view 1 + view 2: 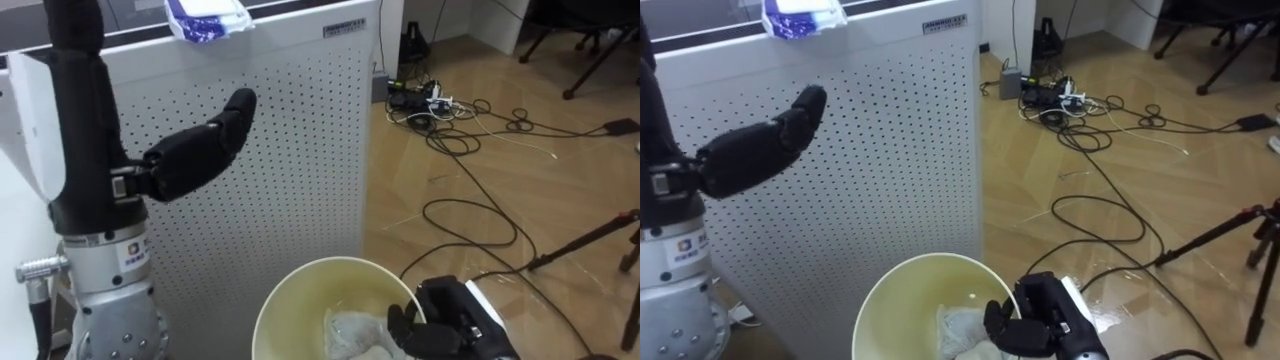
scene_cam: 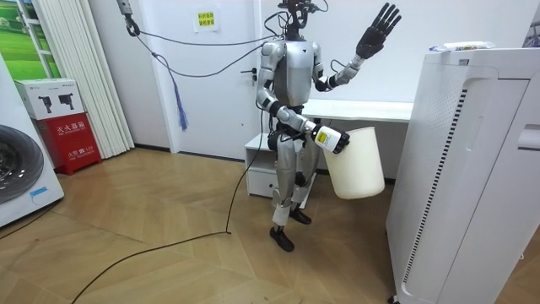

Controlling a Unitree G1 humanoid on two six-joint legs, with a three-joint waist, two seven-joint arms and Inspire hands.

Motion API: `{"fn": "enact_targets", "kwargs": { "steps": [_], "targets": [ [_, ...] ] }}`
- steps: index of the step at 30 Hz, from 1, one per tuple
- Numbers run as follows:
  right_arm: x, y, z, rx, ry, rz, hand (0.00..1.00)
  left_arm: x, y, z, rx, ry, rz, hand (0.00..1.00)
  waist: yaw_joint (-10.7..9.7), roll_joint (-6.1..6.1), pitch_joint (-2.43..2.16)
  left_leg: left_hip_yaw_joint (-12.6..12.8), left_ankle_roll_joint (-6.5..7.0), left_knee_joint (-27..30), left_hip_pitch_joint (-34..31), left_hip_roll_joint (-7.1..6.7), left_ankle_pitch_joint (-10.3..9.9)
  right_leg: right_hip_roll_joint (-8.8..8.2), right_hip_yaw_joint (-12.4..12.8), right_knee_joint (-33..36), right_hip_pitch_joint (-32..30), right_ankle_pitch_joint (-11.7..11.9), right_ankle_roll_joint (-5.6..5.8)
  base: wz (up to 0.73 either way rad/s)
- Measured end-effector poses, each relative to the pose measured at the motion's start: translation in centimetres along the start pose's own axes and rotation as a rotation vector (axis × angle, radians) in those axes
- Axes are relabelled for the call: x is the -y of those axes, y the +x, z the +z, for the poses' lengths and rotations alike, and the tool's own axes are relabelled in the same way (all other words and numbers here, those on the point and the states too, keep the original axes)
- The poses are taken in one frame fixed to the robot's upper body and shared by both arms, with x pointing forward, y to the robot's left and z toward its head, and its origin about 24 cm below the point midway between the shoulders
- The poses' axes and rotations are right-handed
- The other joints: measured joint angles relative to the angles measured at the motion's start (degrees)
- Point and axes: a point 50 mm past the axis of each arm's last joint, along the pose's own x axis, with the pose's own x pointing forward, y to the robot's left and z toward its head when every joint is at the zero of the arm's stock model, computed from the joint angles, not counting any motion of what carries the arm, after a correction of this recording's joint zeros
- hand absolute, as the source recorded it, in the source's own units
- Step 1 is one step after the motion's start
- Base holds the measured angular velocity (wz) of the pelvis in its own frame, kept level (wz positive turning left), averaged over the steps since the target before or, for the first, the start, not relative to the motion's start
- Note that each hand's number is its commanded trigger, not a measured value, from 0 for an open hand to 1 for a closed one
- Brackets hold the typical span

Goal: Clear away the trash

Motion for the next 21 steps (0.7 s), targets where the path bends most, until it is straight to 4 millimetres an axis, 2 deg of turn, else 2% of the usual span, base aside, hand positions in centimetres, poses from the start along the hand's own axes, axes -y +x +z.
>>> {"fn": "enact_targets", "kwargs": {
  "steps": [4,7,9,12,14,18,21],
  "targets": [
    [0.4,-0.1,-0.1,-0.005,-0.022,0.018,1.00,0.3,1.2,-0.2,0.031,0.016,-0.032,0.00,0.0,0.27,0.13,0.2,0.00,0.0,0.2,-0.01,0.0,0.02,0.4,-0.2,0.2,0.0,0.04,-0.01],
    [0.8,-0.2,-0.2,-0.022,-0.037,0.019,1.00,0.0,2.7,-0.3,0.067,0.064,-0.068,0.00,0.0,1.08,0.46,0.2,0.01,0.0,0.0,0.00,0.0,0.42,1.1,-0.2,-0.2,0.0,0.06,-0.06],
    [0.9,-0.2,-0.5,-0.057,-0.041,0.017,1.00,0.0,3.9,-0.4,0.088,0.083,-0.084,0.00,0.0,2.11,0.42,0.4,0.01,0.0,-0.5,-0.01,0.0,0.37,1.2,-0.2,-0.5,0.1,0.06,-0.02],
    [1.1,-0.2,-0.7,-0.079,-0.052,0.017,1.00,0.2,4.8,-0.8,0.086,0.108,-0.105,0.00,-0.2,3.39,0.37,0.4,0.01,0.0,-0.5,-0.08,0.0,0.43,1.3,-0.2,-0.6,0.0,0.06,-0.02],
    [1.3,-0.2,-0.8,-0.096,-0.065,0.023,1.00,0.6,5.8,-1.3,0.073,0.132,-0.119,0.00,-0.2,4.27,0.13,0.6,0.01,0.0,-0.7,-0.06,0.0,0.42,1.4,0.0,-0.9,0.0,0.06,-0.04],
    [1.4,-0.3,-0.9,-0.112,-0.092,0.046,1.00,0.3,7.6,-2.9,0.032,0.228,-0.156,0.00,-0.7,4.49,0.05,1.0,0.01,0.0,-0.8,0.11,0.0,0.35,1.5,0.0,-1.0,0.0,0.04,-0.01],
    [1.7,-0.4,-1.0,-0.126,-0.119,0.054,1.00,0.2,8.1,-3.3,0.003,0.259,-0.181,0.00,-0.9,4.49,0.04,1.6,0.01,0.0,-0.9,0.06,0.0,0.30,1.4,-0.1,-1.0,0.0,0.05,0.00]
  ]
}}
